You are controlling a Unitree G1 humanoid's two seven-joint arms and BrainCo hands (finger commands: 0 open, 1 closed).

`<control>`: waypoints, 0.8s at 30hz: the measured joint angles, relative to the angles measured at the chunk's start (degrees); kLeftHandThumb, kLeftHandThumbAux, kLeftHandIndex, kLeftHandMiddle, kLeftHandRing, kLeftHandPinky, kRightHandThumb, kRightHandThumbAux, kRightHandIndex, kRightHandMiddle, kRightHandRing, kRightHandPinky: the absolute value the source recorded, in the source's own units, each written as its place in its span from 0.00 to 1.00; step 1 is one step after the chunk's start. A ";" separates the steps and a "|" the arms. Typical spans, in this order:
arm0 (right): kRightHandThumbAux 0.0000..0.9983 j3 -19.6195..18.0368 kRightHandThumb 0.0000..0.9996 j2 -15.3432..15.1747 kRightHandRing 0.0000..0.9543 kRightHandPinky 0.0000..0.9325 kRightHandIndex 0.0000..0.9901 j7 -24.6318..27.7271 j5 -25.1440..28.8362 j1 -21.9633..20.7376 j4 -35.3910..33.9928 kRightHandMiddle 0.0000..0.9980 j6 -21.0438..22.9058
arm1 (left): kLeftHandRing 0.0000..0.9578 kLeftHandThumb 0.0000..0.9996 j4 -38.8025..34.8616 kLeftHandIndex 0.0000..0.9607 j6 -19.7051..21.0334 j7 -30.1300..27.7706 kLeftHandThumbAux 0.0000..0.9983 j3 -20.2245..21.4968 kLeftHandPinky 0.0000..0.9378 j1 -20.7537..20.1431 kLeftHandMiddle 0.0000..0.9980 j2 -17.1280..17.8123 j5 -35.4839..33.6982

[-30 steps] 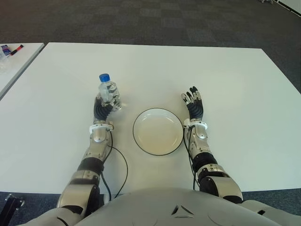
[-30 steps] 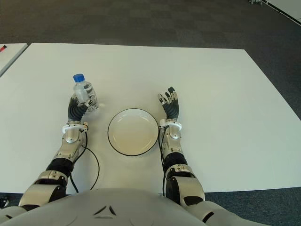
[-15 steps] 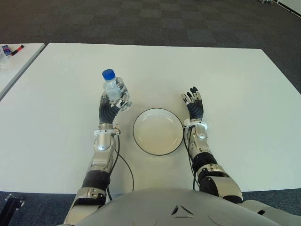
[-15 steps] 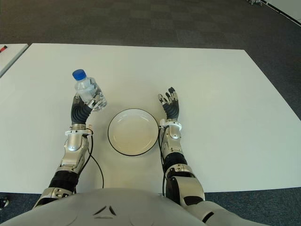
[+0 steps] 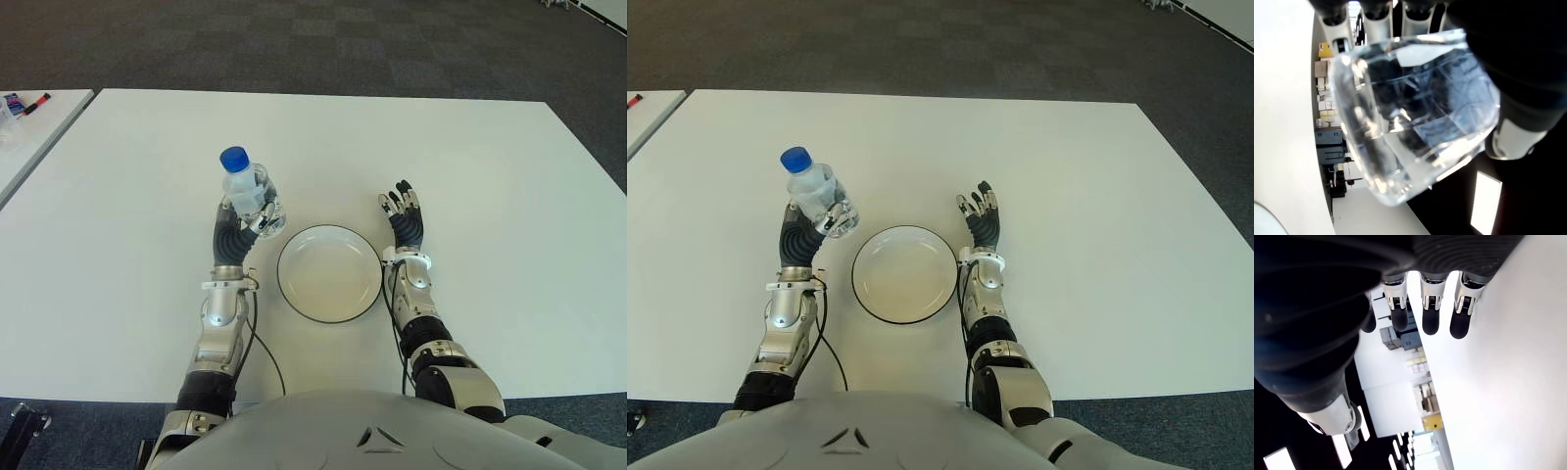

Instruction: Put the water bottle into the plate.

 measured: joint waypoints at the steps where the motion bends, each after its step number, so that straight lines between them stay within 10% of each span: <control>1: 0.76 0.05 0.08 0.00 0.09 0.15 0.09 -0.06 -0.04 -0.01 0.01 0.09 0.00 | 0.52 0.95 -0.71 0.43 -0.15 -0.01 0.65 -0.43 0.80 0.47 0.49 -0.17 0.12; 24: 0.75 0.16 0.10 0.01 0.08 0.14 0.09 -0.30 0.00 -0.04 0.02 0.08 0.02 | 0.54 0.95 -12.71 0.40 5.26 -1.99 0.65 -7.49 0.86 7.15 0.50 -1.24 7.81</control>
